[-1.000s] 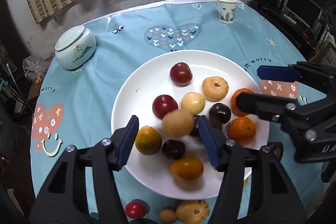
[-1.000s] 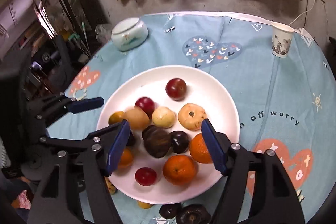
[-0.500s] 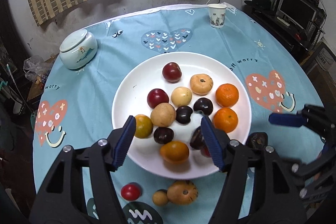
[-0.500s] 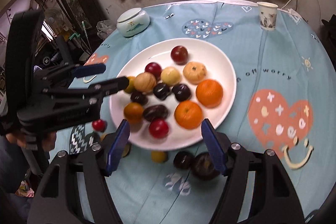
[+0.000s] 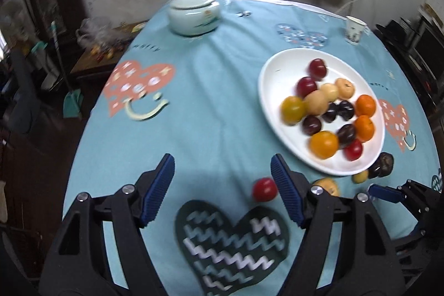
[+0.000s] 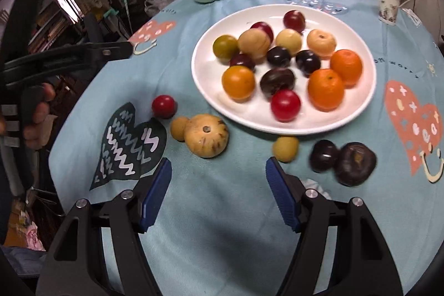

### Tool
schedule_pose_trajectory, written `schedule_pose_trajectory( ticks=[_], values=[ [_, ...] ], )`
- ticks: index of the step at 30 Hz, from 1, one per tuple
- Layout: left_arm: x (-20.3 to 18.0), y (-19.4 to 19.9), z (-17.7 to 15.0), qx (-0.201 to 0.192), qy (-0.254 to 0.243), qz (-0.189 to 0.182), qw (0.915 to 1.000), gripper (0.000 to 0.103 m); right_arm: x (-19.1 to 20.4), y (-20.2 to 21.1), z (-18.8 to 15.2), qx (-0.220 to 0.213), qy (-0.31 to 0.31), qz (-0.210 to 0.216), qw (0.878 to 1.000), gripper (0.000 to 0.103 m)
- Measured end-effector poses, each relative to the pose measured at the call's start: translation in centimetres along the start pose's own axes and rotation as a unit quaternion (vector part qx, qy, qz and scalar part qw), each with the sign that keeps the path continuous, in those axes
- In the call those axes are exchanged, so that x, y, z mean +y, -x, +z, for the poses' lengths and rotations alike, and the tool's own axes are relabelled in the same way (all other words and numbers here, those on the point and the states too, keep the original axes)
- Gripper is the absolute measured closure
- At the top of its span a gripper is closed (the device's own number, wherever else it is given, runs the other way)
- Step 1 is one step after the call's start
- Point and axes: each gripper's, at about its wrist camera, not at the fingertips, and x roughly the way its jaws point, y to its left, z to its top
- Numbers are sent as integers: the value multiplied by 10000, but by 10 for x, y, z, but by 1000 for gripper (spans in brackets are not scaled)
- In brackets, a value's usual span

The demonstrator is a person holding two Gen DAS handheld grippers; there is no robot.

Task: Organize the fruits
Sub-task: 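Grasp the pale striped fruit with the right tool while the left tool grasps a tan fruit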

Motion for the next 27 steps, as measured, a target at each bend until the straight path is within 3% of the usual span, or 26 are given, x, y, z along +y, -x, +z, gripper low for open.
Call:
schedule_pose_trajectory(
  ticks=[7, 11, 13, 14, 21, 27],
  values=[
    [28, 11, -24, 89, 20, 31, 10000, 29, 11, -41, 14, 177, 65, -231, 9996, 32],
    [26, 10, -31, 166, -46, -57, 9998, 28, 7, -56, 19, 347, -11, -67, 9994, 33],
    [20, 8, -32, 220, -131, -124, 9996, 28, 6, -59, 20, 346, 20, 14, 9994, 49],
    [16, 6, -33, 236, -191, -167, 9994, 28, 7, -57, 20, 316, 40, 110, 9994, 57],
    [-28, 1, -32, 272, -742, -618, 9950, 28, -1, -29, 7, 156, -90, 263, 9995, 58],
    [-78, -7, -40, 385, -1405, -1081, 9834, 28, -34, 9, -22, 16, -549, 86, 9985, 58]
  ],
)
